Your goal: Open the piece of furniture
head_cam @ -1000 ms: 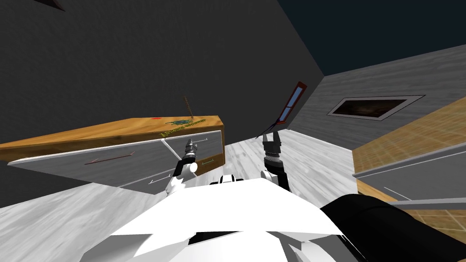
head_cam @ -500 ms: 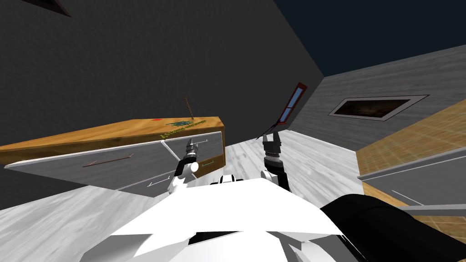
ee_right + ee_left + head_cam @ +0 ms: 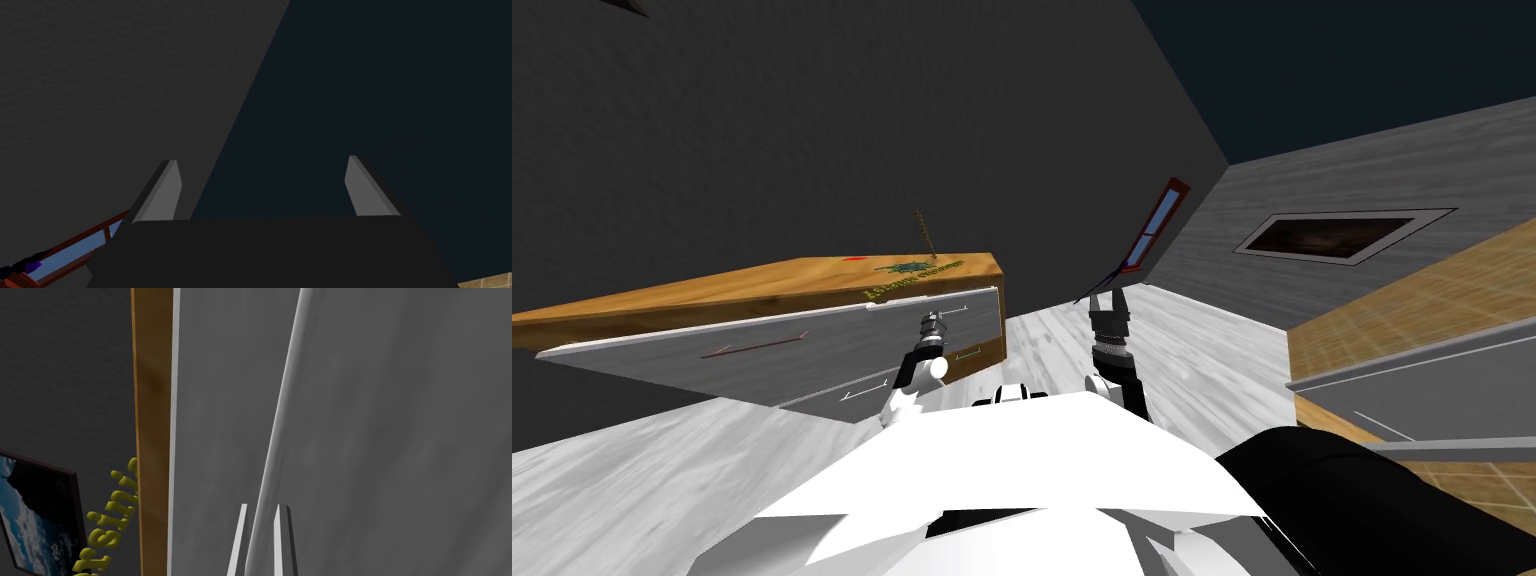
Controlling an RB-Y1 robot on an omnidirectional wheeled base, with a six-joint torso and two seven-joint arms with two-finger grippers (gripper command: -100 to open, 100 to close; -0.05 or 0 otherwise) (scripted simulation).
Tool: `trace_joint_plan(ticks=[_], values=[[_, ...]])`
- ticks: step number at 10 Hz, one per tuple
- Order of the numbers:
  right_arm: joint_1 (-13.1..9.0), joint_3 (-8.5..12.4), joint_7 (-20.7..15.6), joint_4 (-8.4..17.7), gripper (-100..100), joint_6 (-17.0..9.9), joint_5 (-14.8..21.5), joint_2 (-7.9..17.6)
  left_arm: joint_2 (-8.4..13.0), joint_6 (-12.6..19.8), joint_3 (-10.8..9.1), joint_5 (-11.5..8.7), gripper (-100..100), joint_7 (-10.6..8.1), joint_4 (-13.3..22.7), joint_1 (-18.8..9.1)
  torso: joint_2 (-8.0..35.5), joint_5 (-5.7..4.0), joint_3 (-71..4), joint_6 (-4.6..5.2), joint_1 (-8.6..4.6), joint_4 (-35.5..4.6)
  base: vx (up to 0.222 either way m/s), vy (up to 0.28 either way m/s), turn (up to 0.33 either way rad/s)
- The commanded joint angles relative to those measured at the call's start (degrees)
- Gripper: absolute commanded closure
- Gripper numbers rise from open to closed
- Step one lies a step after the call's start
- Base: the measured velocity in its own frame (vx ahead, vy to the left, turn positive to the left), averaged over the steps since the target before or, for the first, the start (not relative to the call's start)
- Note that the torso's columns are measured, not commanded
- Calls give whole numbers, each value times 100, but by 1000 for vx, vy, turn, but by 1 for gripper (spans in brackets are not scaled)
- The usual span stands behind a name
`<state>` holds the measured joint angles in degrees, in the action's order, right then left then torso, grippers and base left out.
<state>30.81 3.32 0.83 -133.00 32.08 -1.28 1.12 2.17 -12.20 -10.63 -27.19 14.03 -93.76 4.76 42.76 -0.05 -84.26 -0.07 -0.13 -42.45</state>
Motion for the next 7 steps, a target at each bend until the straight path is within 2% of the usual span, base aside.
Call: trace_joint_plan(ticks=[1,2,3,7], values=[[0,0,0,0,0,0,0,0,-7,92,2,-50,100,35,-170,48,-9,-5,-7,1,2,-6,-173,-46,18],[0,0,0,0,0,0,0,0,-8,82,10,-37,100,26,-86,46,-7,-9,-8,-4,7,-11,-80,-21,-6],[1,0,0,0,0,0,0,1,-17,108,36,-58,100,44,-158,107,-37,-10,-24,-2,15,-9,-130,-70,14],[0,0,0,0,0,0,0,0,-21,116,76,-103,100,75,-362,200,-13,-11,-12,7,-4,-10,-186,-61,16]])
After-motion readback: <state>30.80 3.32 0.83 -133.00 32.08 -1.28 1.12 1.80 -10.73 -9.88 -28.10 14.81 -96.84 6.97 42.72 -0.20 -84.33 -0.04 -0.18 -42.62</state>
